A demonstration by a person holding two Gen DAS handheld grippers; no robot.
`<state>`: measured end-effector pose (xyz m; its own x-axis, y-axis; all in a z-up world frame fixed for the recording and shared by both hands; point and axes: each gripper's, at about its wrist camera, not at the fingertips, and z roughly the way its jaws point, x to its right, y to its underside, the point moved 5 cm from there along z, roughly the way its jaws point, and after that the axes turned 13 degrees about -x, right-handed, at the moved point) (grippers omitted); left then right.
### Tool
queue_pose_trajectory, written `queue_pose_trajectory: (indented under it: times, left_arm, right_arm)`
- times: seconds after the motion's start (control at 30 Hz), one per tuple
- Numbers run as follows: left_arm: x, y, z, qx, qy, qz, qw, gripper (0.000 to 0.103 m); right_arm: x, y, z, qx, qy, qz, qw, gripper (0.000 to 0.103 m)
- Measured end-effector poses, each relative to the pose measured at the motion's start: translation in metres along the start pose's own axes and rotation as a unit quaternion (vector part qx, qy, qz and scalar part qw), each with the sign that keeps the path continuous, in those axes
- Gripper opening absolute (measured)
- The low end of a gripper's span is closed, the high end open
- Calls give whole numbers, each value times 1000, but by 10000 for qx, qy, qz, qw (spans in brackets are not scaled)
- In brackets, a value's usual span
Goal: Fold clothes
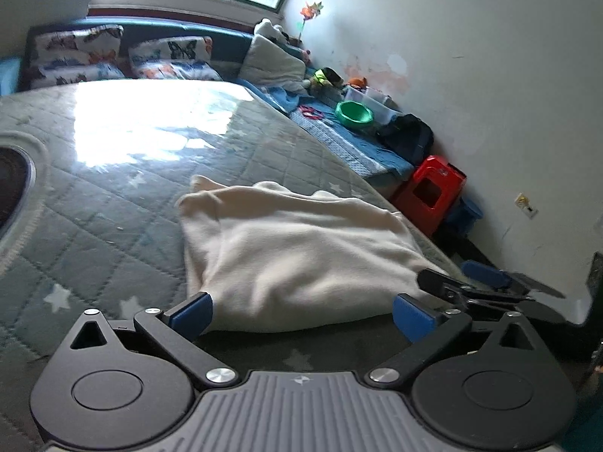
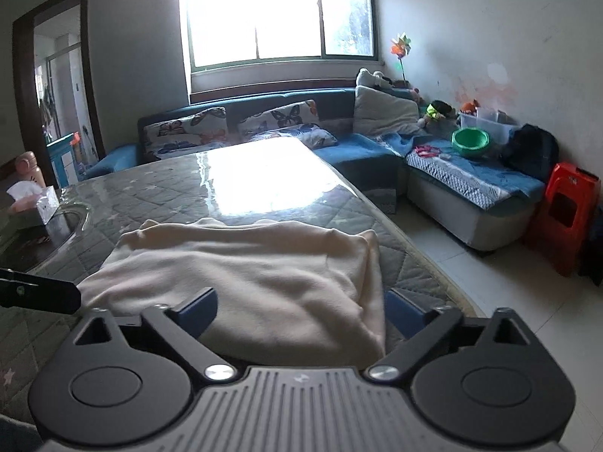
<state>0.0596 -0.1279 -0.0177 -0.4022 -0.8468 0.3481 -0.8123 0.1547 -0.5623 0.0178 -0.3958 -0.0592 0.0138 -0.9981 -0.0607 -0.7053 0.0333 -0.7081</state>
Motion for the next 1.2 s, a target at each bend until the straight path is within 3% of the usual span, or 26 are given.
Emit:
queue_pose_trajectory:
  times: [0.1,0.4,0.63,0.8,1.2]
  left_arm:
    - [-3,3,-7,148,-207,54,9997,103]
    - [-12,12,-22,578,-1004,110,9932,103]
    - [-12,20,-25,658,-1139,84,9913,103]
    - [-10,24,-29,612,-971,24,9934,103]
    - [-10,34,-23,369,-1298,-140,9908,103]
  right_arm:
    - [-7,2,-5,39,7,-43,10000,103]
    - [-19,10,-15,-39,56,-22,10000,103]
    - [-33,21,-16,-152,138,-130,9997,103]
    - [-38,27,-16,-228,109,-96,9996,103]
    - [-39,44,-18,-381,147,23,9992,103]
